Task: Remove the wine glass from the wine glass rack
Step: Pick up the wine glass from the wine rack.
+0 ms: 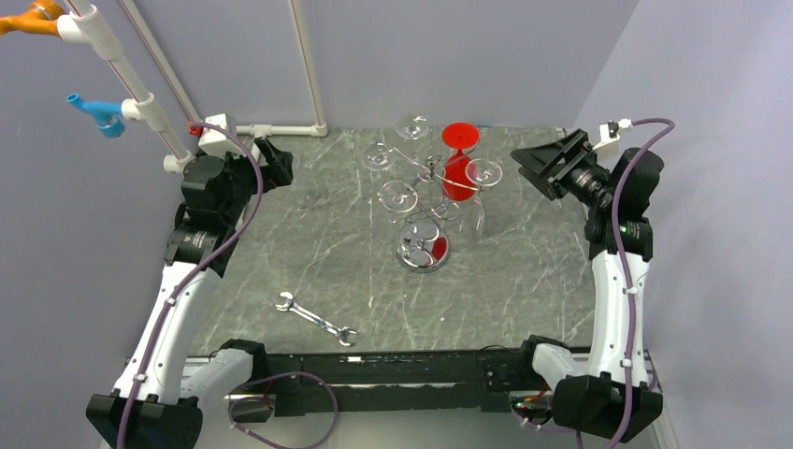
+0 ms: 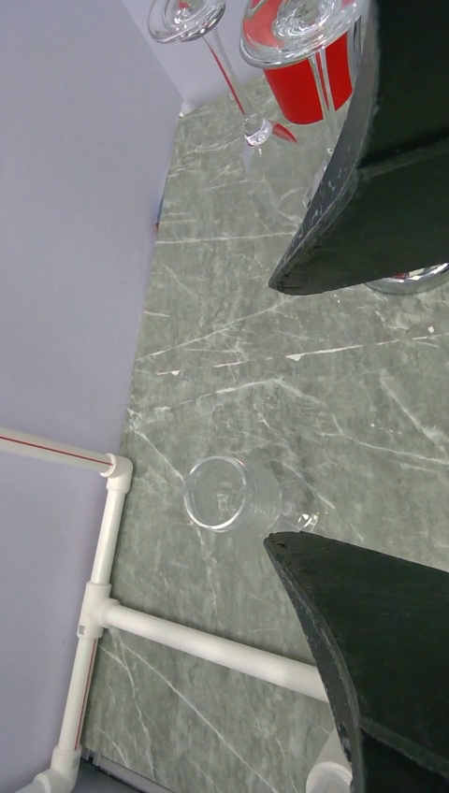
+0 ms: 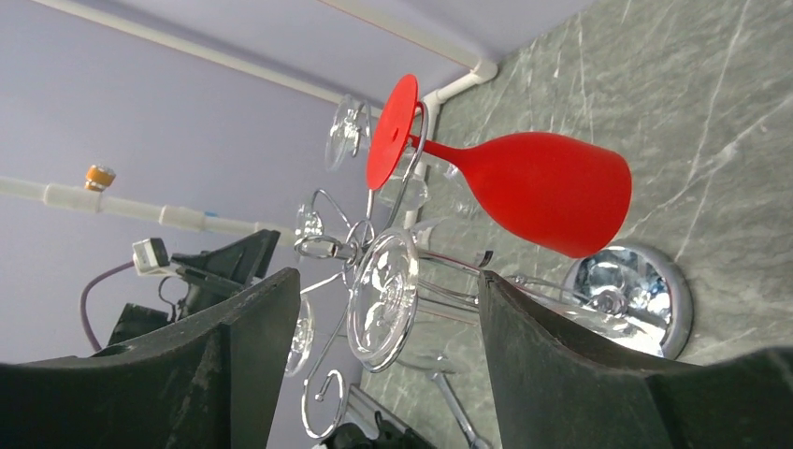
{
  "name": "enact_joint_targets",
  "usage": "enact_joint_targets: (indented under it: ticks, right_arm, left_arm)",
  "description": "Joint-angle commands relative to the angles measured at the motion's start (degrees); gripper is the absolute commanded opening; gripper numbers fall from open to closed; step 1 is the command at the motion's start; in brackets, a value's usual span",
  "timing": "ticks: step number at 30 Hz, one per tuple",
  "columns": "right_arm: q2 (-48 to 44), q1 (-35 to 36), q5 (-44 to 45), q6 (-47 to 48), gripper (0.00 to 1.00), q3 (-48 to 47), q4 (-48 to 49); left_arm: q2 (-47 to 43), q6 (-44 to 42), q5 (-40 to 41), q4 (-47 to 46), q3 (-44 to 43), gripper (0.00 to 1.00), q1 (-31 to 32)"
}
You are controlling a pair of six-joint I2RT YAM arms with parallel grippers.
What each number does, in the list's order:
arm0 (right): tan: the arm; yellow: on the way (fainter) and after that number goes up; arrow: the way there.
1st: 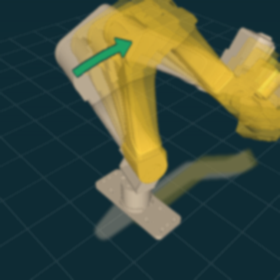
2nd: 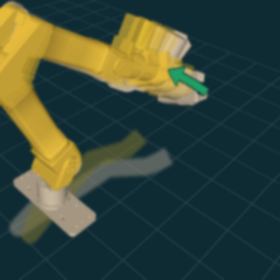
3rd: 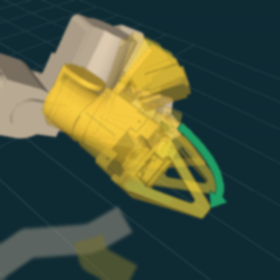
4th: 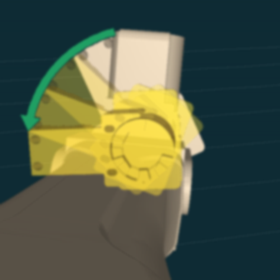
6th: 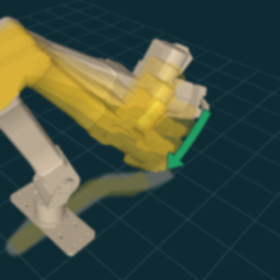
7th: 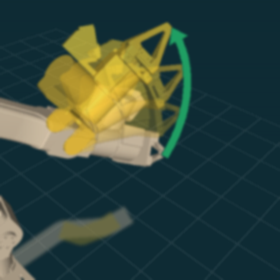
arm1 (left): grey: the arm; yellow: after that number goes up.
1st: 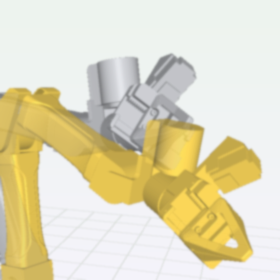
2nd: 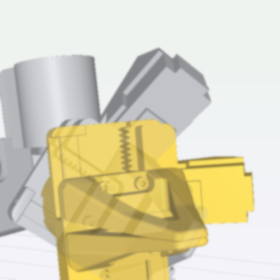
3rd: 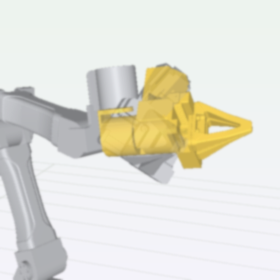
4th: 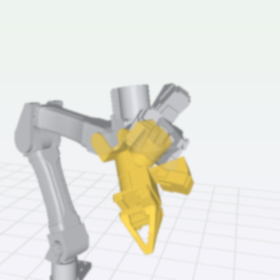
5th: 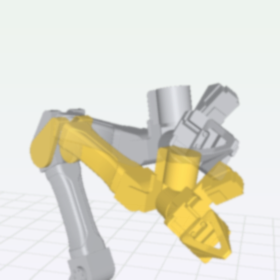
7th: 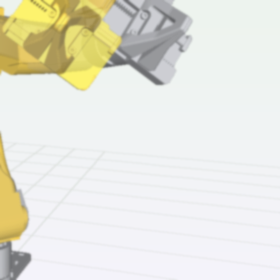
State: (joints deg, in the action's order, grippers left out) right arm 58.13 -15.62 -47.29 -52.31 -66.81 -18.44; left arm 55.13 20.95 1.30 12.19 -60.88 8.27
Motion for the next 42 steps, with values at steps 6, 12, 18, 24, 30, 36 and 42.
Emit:
enact_joint_targets:
  ticks: [6, 12, 18, 24, 30, 36, 42]
  right_arm:
    - [1.7, 2.6, -2.6, -2.4, 0.66, 0.9, 4.8]
    - [2.5, 3.8, -2.6, -3.0, 0.64, 1.3, 5.9]
    - [3.8, 5.3, -3.0, -2.9, 0.62, 1.6, 6.3]
    - [4.5, 7.2, -2.6, -2.6, 0.59, 1.2, 6.2]
    - [4.9, 8.8, -2.6, -2.9, 0.51, 1.6, 7.0]
    - [4.9, 9.3, -1.8, -2.5, 0.44, 1.3, 6.8]
    - [4.7, 9.5, -1.7, -2.5, 0.38, 1.5, 7.0]
  left_arm:
    - [-0.3, 1.3, -1.5, -1.0, -2.2, 0.99, -0.6]
    - [-0.3, 1.3, -1.7, -1.1, -2.0, 0.99, -0.7]
    - [-0.3, 1.4, -1.8, -1.2, -2.0, 0.99, -0.8]
    - [-0.1, 1.5, -2.0, -1.1, -2.1, 0.99, -0.9]
    - [0.0, 1.5, -1.9, -0.9, -2.2, 1.00, -1.0]
    - [0.0, 1.5, -1.8, -0.8, -2.2, 0.99, -1.1]
    - [0.1, 1.4, -1.7, -0.6, -2.3, 0.99, -1.1]
